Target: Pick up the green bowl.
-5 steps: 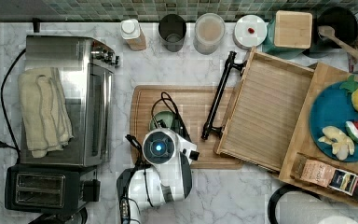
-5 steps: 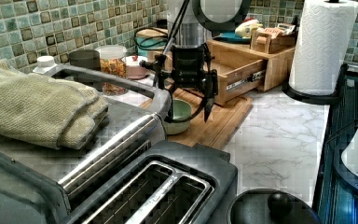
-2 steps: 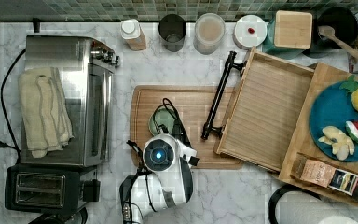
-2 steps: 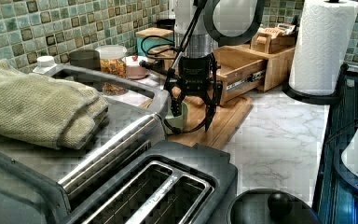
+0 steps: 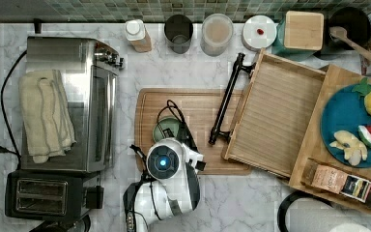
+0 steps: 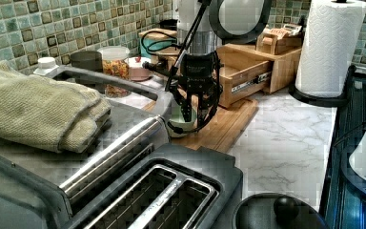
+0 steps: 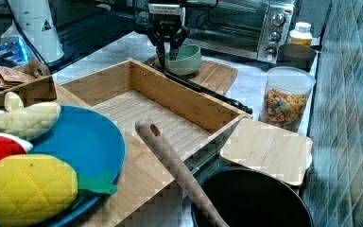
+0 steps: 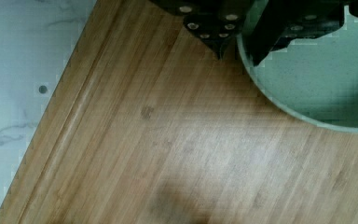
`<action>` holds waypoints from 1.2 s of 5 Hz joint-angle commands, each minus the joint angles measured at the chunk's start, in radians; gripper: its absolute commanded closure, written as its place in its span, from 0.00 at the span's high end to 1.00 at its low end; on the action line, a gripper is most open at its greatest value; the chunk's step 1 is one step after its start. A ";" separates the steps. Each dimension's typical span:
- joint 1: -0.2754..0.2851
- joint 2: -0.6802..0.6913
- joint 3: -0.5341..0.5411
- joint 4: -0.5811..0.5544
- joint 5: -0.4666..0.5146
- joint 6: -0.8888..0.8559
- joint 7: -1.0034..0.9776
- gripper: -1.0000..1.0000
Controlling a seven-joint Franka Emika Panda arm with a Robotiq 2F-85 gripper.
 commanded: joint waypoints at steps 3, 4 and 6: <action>-0.010 -0.020 0.005 0.019 0.054 -0.035 -0.090 0.00; -0.064 -0.107 0.057 0.086 0.093 -0.146 -0.165 0.00; -0.048 -0.224 0.019 0.187 0.180 -0.264 -0.238 0.00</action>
